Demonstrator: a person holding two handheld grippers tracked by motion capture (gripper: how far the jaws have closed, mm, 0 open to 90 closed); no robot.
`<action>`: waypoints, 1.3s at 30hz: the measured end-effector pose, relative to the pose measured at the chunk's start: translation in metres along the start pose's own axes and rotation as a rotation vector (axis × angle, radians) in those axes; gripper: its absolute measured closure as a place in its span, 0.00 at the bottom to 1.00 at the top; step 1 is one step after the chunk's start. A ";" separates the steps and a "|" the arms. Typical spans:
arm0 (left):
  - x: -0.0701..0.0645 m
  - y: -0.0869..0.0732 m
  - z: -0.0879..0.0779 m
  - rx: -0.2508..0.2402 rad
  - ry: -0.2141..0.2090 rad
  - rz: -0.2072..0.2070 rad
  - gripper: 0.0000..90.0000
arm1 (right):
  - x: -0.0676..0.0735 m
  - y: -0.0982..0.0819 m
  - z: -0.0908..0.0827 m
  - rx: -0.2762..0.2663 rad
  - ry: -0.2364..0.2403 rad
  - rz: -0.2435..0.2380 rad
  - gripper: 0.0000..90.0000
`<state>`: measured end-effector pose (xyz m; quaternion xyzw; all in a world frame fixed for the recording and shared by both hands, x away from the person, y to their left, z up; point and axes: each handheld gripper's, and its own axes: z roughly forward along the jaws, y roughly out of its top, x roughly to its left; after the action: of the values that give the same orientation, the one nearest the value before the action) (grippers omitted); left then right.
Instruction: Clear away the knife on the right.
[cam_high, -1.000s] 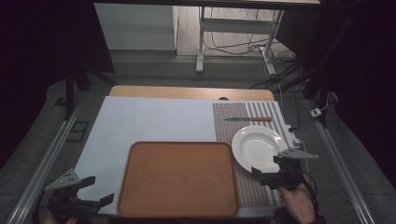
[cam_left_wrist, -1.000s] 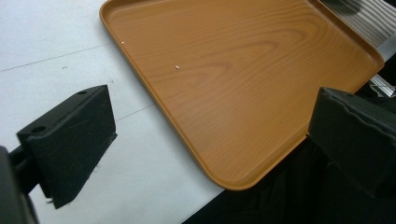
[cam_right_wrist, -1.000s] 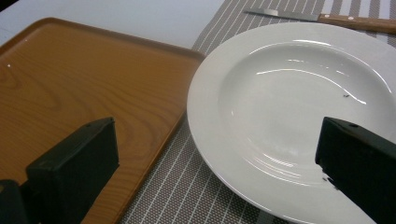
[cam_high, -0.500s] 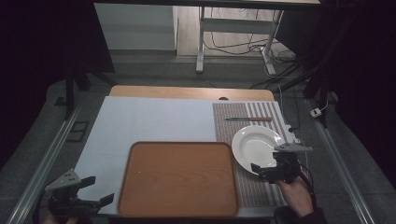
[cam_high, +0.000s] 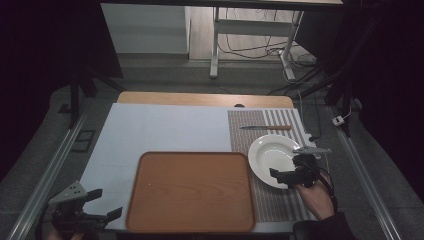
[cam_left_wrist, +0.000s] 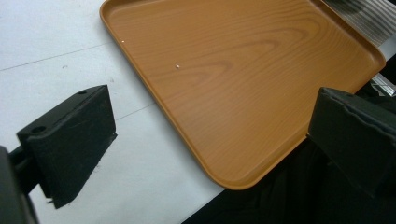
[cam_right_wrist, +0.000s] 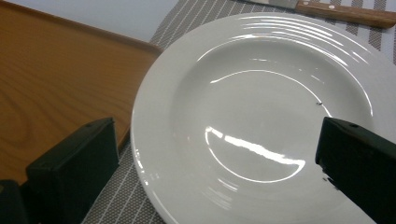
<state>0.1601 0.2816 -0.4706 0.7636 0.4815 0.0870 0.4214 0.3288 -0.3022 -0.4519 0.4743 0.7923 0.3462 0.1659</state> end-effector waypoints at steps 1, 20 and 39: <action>0.000 0.000 0.000 0.000 0.001 0.002 0.01 | -0.001 0.001 0.001 0.004 -0.003 -0.005 0.00; 0.000 0.000 0.000 0.002 0.001 -0.003 0.01 | -0.013 0.022 0.023 0.025 -0.048 -0.028 0.00; 0.001 0.000 0.001 0.003 0.001 -0.003 0.01 | -0.037 0.048 0.054 0.052 -0.077 -0.029 0.00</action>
<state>0.1611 0.2818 -0.4709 0.7632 0.4831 0.0860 0.4203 0.4097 -0.2981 -0.4587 0.4798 0.8009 0.3044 0.1889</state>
